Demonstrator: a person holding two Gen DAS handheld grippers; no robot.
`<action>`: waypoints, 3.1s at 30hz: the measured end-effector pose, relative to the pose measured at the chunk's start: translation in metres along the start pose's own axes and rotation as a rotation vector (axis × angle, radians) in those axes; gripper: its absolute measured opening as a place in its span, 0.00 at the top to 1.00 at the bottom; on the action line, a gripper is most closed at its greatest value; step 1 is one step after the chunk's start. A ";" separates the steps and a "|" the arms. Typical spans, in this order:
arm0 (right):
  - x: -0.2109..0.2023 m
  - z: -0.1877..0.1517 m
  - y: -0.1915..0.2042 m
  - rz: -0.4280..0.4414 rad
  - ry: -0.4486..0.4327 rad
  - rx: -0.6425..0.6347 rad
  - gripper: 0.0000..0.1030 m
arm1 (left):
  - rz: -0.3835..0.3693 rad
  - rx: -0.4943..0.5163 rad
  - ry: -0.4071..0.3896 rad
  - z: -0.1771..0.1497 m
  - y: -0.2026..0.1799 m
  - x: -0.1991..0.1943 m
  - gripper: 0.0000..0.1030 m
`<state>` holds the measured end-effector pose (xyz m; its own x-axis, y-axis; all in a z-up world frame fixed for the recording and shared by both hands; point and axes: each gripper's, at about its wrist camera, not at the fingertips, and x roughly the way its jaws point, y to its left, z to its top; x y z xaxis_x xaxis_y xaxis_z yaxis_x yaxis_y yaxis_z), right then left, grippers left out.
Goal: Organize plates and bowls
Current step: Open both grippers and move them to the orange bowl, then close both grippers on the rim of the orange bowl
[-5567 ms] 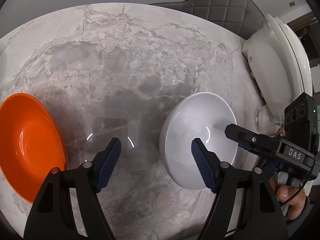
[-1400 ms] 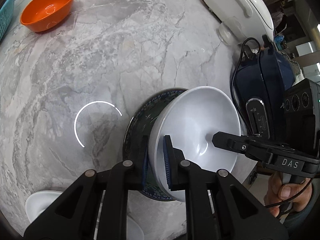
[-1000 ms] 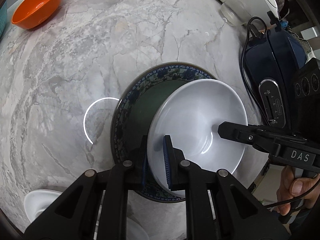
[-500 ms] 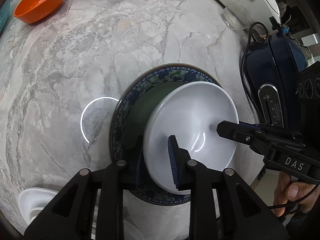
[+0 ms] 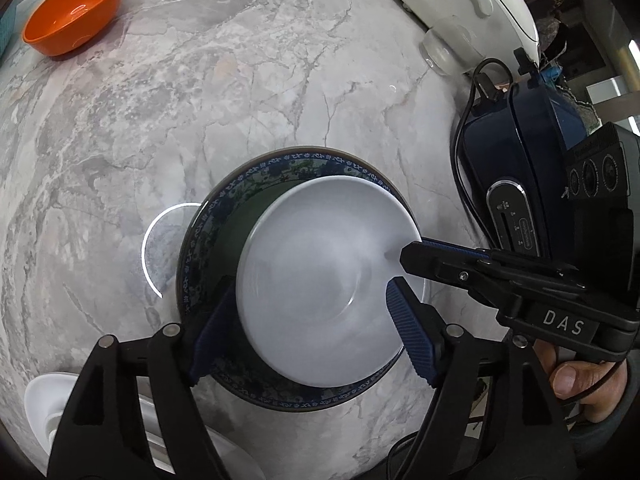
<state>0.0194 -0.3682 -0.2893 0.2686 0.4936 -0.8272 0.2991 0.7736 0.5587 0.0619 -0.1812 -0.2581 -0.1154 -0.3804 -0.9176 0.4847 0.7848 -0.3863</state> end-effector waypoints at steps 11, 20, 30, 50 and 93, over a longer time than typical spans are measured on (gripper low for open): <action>-0.018 0.008 0.001 0.030 -0.043 0.009 0.53 | -0.069 -0.039 -0.065 -0.011 0.009 -0.042 0.18; -0.052 0.051 0.009 0.295 -0.175 0.079 0.00 | 0.085 -0.168 -0.261 0.011 0.101 -0.118 0.00; -0.022 0.142 0.072 0.444 -0.112 0.028 0.00 | 0.209 -0.231 -0.274 0.094 0.181 -0.144 0.00; 0.111 0.243 0.141 0.296 0.136 -0.118 0.29 | 0.224 -0.349 -0.263 0.179 0.253 -0.093 0.08; 0.151 0.255 0.161 0.258 0.212 -0.260 0.85 | 0.023 -0.385 -0.224 0.201 0.286 -0.061 0.87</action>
<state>0.3421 -0.2703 -0.3087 0.1021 0.7341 -0.6713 -0.0017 0.6749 0.7379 0.3818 -0.0318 -0.2934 0.1028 -0.4243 -0.8997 0.1214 0.9031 -0.4120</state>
